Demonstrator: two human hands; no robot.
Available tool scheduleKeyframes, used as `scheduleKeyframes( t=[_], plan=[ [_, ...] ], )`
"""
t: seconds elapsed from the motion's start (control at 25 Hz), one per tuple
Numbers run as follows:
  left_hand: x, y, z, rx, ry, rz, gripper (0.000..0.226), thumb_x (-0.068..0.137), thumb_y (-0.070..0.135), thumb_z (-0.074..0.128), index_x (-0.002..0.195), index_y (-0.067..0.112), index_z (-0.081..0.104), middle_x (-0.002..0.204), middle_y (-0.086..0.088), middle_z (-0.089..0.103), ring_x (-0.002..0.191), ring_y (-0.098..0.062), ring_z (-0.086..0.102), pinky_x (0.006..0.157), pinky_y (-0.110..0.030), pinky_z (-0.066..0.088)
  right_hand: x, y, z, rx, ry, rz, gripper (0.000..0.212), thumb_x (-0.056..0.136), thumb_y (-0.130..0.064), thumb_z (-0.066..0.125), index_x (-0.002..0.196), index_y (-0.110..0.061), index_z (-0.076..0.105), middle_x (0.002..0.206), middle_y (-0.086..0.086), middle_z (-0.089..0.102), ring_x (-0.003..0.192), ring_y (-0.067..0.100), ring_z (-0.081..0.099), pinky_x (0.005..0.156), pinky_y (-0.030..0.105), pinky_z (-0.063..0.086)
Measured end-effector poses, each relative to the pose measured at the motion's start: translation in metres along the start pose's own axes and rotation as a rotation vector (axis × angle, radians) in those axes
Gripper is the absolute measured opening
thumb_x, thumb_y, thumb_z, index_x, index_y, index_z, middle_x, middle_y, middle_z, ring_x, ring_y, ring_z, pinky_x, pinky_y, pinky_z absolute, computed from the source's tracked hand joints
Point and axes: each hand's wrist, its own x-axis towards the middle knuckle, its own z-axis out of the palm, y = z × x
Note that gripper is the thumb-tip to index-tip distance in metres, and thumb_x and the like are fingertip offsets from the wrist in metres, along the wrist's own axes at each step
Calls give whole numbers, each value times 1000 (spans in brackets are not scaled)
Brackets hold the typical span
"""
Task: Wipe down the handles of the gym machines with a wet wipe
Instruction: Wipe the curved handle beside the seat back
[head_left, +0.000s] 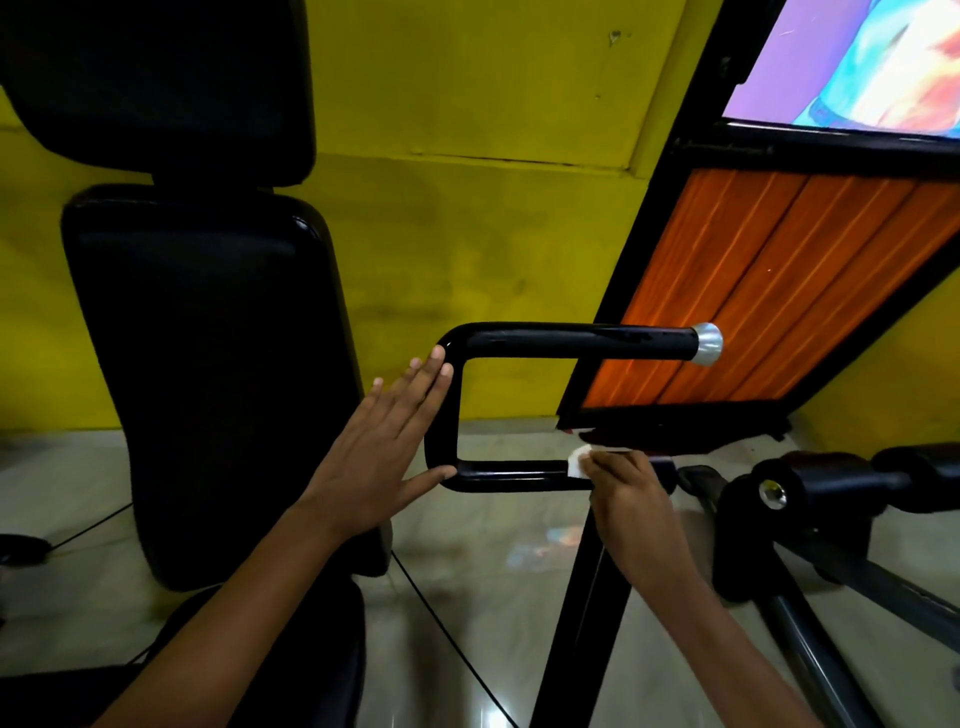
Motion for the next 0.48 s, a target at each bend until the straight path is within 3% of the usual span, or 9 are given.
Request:
scheduleKeyframes(
  t=[0.12,0.2,0.32,0.48],
  plan=[
    [-1,1,0,3,1,-8,93,88,61,44,151,14,-7,159,-1,-13,147,-18,-2,116,-43,16,6,-31,2,64,22,207,38,61,13,72,97,-1,70,95,13,69,84,32,59,72,36,55],
    [0,2,-1,-4,5,-13,95,87,58,48,151,14,-6,159,-1,-13,147,-19,-1,116,-43,16,14,-65,6,139,7,234,36,65,11,70,97,-6,71,96,9,69,85,29,57,73,32,51],
    [-1,3,-2,5,-7,-17,98,85,58,50,151,15,-7,159,0,-14,147,-19,-2,116,-44,17,26,-100,10,204,-32,111,34,65,7,72,96,-8,71,93,5,68,83,26,57,68,27,49],
    [-1,3,-4,37,-16,-24,98,85,59,50,151,15,-9,159,0,-15,147,-20,-3,116,-45,17,40,-85,2,219,-181,-59,36,68,11,67,99,-6,71,94,8,70,85,26,57,70,32,51]
  ],
)
